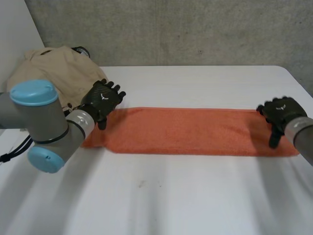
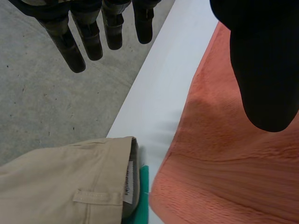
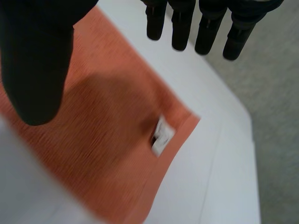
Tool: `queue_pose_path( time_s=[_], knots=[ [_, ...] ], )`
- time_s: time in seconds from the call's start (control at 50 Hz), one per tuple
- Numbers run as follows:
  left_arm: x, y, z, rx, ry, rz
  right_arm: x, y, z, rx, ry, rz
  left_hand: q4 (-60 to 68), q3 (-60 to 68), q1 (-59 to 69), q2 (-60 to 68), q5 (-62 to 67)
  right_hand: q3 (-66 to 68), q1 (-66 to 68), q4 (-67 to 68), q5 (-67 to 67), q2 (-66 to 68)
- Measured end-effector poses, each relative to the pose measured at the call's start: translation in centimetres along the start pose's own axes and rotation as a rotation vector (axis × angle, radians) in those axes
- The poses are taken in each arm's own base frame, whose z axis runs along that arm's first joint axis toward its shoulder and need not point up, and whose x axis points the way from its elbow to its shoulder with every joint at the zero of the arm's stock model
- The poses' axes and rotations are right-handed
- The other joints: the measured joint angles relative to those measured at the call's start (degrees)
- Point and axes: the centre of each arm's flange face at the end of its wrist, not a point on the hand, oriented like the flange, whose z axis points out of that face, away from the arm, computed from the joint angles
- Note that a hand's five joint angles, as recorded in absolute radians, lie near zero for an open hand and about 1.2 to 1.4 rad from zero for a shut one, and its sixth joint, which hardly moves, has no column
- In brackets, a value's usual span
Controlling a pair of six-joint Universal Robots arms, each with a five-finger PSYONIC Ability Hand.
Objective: Fold the laundry.
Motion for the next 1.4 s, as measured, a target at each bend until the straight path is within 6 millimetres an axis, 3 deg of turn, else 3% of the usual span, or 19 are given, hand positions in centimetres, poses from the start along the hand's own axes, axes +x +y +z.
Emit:
queue_pose_path(
  time_s=[0.16,0.34,0.44,0.48,0.54,0.7,0.8,0.82,0.88,0.92,1.0,1.1,1.2,1.4],
  knots=[
    [-0.1,-1.4,-2.2,0.014,0.004,-0.095,1.5,2.6,-0.3,-0.071,-0.04,0.043,0.0,0.0,0.0,0.0,0.0,6.6,7.5,6.6,7.0,5.9],
    [-0.4,-2.5,-3.0,0.042,-0.004,-0.213,2.5,4.9,1.8,-0.054,-0.003,0.056,0.0,0.0,0.0,0.0,0.0,12.9,13.8,13.1,13.0,12.9],
    [-0.4,-2.7,-3.0,0.045,-0.002,-0.229,2.5,6.1,2.8,-0.068,0.009,0.042,0.0,0.0,0.0,0.0,0.0,47.8,49.3,47.9,47.4,49.0],
    [-0.4,-2.7,-3.1,0.046,-0.002,-0.23,2.9,6.6,3.1,-0.082,0.022,0.03,0.0,0.0,0.0,0.0,0.0,51.1,49.9,51.4,49.9,51.4],
    [-0.5,-2.9,-3.3,0.05,-0.005,-0.228,4.5,7.6,3.3,-0.111,0.066,0.012,0.0,0.0,0.0,0.0,0.0,51.8,49.9,52.3,50.0,51.4],
    [-1.4,-4.0,-4.2,0.075,-0.029,-0.219,11.6,9.7,3.0,-0.162,0.25,-0.051,0.0,0.0,0.0,0.0,0.0,51.8,49.9,52.4,50.3,51.4],
    [-1.9,-4.4,-4.9,0.083,-0.042,-0.219,13.8,9.6,2.7,-0.165,0.301,-0.111,0.0,0.0,0.0,0.0,0.0,51.8,49.9,52.4,50.3,51.4],
    [-2.0,-4.4,-5.0,0.084,-0.043,-0.22,13.8,9.4,2.7,-0.16,0.302,-0.121,0.0,0.0,0.0,0.0,0.0,50.6,49.4,51.1,49.4,50.3],
    [-2.1,-4.5,-5.4,0.083,-0.045,-0.225,13.1,8.4,2.7,-0.134,0.285,-0.135,0.0,0.0,0.0,0.0,0.0,31.0,31.4,31.3,30.4,30.5],
    [-2.1,-4.5,-5.6,0.082,-0.046,-0.232,11.7,7.2,2.7,-0.096,0.254,-0.125,0.0,0.0,0.0,0.0,0.0,22.2,22.5,22.2,21.0,21.7],
    [-2.0,-4.5,-6.0,0.079,-0.043,-0.252,8.9,5.0,2.1,-0.012,0.167,-0.059,-0.3,-0.4,-0.2,-0.3,0.0,19.6,21.1,19.6,17.8,19.9],
    [-1.8,-4.4,-6.3,0.075,-0.037,-0.283,6.1,3.8,1.3,0.07,0.037,0.046,-0.3,-0.4,-0.2,-0.3,0.0,19.5,21.1,19.4,17.2,19.9],
    [-1.7,-4.4,-6.5,0.075,-0.033,-0.303,4.9,4.0,1.1,0.085,-0.028,0.089,-0.3,-0.4,-0.2,-0.3,0.0,18.9,20.5,19.1,16.9,19.1],
    [-1.3,-4.6,-6.7,0.077,-0.023,-0.313,3.1,6.6,2.3,0.025,-0.093,0.085,-0.3,-0.4,-0.2,-0.3,0.0,20.3,21.5,20.4,19.9,20.4]
  ],
)
